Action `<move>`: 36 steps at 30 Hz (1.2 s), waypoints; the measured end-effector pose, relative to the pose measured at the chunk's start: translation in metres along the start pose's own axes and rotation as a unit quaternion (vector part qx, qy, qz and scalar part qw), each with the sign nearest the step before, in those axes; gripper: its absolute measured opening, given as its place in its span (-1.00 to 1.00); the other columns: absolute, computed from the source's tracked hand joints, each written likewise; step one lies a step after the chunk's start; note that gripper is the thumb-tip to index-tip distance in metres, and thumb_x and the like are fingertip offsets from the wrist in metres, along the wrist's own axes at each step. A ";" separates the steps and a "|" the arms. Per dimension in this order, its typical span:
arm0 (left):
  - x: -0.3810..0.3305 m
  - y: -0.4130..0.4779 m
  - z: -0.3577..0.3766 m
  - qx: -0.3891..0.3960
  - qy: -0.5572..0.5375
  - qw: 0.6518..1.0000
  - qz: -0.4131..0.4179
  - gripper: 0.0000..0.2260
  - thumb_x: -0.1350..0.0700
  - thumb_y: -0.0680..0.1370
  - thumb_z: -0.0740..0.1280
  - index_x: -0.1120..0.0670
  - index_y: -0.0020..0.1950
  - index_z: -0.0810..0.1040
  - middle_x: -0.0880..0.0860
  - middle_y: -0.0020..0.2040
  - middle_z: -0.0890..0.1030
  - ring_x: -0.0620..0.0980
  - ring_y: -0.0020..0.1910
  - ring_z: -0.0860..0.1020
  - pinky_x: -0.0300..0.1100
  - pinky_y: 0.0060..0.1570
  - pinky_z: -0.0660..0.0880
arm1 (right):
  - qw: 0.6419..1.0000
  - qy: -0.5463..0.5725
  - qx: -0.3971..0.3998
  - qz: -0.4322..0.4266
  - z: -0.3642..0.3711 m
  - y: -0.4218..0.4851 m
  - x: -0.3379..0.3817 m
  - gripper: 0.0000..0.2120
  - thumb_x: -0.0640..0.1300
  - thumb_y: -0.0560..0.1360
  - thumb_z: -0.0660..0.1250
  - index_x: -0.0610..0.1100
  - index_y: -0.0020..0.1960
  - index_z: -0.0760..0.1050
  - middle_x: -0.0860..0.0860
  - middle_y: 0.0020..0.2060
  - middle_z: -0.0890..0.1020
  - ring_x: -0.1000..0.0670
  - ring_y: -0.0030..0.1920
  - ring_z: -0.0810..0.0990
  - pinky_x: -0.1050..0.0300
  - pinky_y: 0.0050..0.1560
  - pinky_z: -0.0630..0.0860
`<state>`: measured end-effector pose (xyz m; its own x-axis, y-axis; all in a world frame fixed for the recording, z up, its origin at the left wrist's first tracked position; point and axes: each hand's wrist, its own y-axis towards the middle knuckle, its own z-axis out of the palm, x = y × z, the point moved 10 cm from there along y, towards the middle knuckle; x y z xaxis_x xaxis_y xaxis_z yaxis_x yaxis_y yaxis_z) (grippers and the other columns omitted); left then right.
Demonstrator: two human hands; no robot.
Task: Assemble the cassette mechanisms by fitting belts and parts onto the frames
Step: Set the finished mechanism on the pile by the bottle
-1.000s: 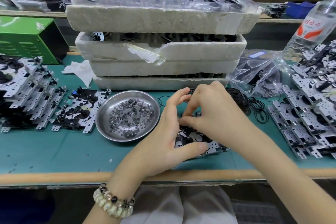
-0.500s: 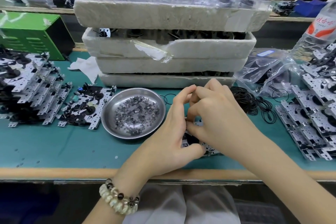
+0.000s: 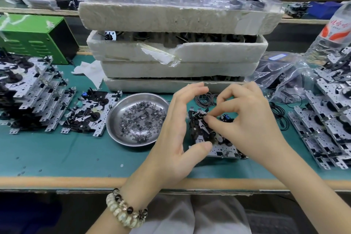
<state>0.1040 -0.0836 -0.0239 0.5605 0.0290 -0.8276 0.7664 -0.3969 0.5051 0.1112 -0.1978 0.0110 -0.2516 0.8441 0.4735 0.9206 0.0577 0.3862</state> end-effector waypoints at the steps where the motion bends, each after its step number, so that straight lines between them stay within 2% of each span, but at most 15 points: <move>1: -0.001 0.001 -0.002 -0.007 -0.009 1.000 0.009 -0.37 0.09 0.40 0.28 0.13 0.47 0.29 0.08 0.52 0.28 0.14 0.57 0.18 0.09 0.51 0.16 | 1.000 0.006 -0.004 0.006 0.000 0.000 -0.001 -0.93 -0.14 0.35 0.56 -0.05 -0.29 0.71 0.10 -0.25 0.51 -0.02 -0.03 0.37 0.11 0.05 0.25; 5: 0.002 0.001 -0.009 -0.029 -0.050 0.998 0.017 -0.45 0.06 0.38 0.28 0.06 0.38 0.35 0.10 0.52 0.29 0.17 0.56 0.19 0.15 0.50 0.18 | 1.000 0.022 -0.001 0.021 0.003 0.001 -0.002 -0.93 -0.14 0.35 0.56 -0.06 -0.30 0.71 0.11 -0.26 0.51 -0.03 -0.05 0.38 0.22 -0.03 0.19; 9: 0.007 0.003 -0.007 -0.022 -0.049 0.999 0.002 -0.45 0.01 0.37 0.27 0.01 0.37 0.34 0.03 0.52 0.29 0.14 0.57 0.18 0.14 0.50 0.18 | 0.999 0.027 0.011 0.023 0.004 0.002 -0.001 -0.92 -0.14 0.35 0.56 -0.03 -0.30 0.70 0.12 -0.26 0.51 -0.02 -0.04 0.38 0.20 0.00 0.20; 16: 0.007 0.002 0.001 0.011 -0.022 1.000 0.007 -0.47 0.01 0.39 0.26 0.05 0.36 0.35 0.02 0.53 0.26 0.08 0.58 0.16 -0.02 0.47 0.18 | 0.999 0.026 -0.002 0.026 0.002 -0.002 -0.003 -0.93 -0.16 0.35 0.55 -0.08 -0.29 0.71 0.08 -0.26 0.51 -0.03 -0.07 0.38 0.18 -0.02 0.22; 24: 0.010 0.005 -0.001 -0.002 -0.036 0.999 0.016 -0.52 -0.02 0.41 0.26 -0.11 0.33 0.35 -0.02 0.51 0.29 0.10 0.57 0.20 0.10 0.47 0.21 | 0.999 0.028 -0.009 0.019 -0.005 0.000 -0.002 -0.93 -0.16 0.34 0.56 -0.06 -0.30 0.71 0.10 -0.28 0.49 0.00 -0.07 0.36 0.21 -0.04 0.19; 27: 0.011 0.005 -0.001 -0.003 -0.042 0.999 0.008 -0.51 -0.01 0.40 0.26 -0.18 0.34 0.34 -0.05 0.51 0.31 0.10 0.56 0.21 0.08 0.47 0.22 | 0.999 0.027 -0.022 0.023 -0.007 -0.002 -0.002 -0.93 -0.16 0.35 0.55 -0.08 -0.30 0.70 0.12 -0.28 0.47 0.00 -0.07 0.36 0.17 -0.03 0.21; 34: 0.014 -0.002 0.007 0.029 -0.013 0.999 -0.024 -0.50 0.01 0.50 0.22 0.01 0.45 0.29 -0.01 0.53 0.28 0.09 0.59 0.15 -0.09 0.53 0.14 | 0.998 -0.031 -0.043 0.018 -0.009 -0.007 -0.009 -0.91 -0.21 0.32 0.55 -0.10 -0.34 0.68 0.09 -0.29 0.48 -0.07 -0.09 0.38 -0.06 -0.01 0.36; 36: 0.011 -0.002 0.005 0.019 -0.001 1.000 -0.016 -0.50 0.02 0.52 0.21 0.06 0.45 0.28 0.02 0.52 0.29 0.11 0.58 0.16 -0.11 0.52 0.12 | 0.996 -0.079 -0.048 0.011 -0.009 -0.010 -0.012 -0.90 -0.21 0.31 0.55 -0.12 -0.35 0.67 0.07 -0.29 0.49 -0.09 -0.11 0.38 -0.04 -0.04 0.34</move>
<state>0.1070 -0.0867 -0.0351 0.5345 0.0407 -0.8442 0.7717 -0.4308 0.4678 0.1022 -0.2130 0.0085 -0.1748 0.9186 0.3544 0.8906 -0.0060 0.4548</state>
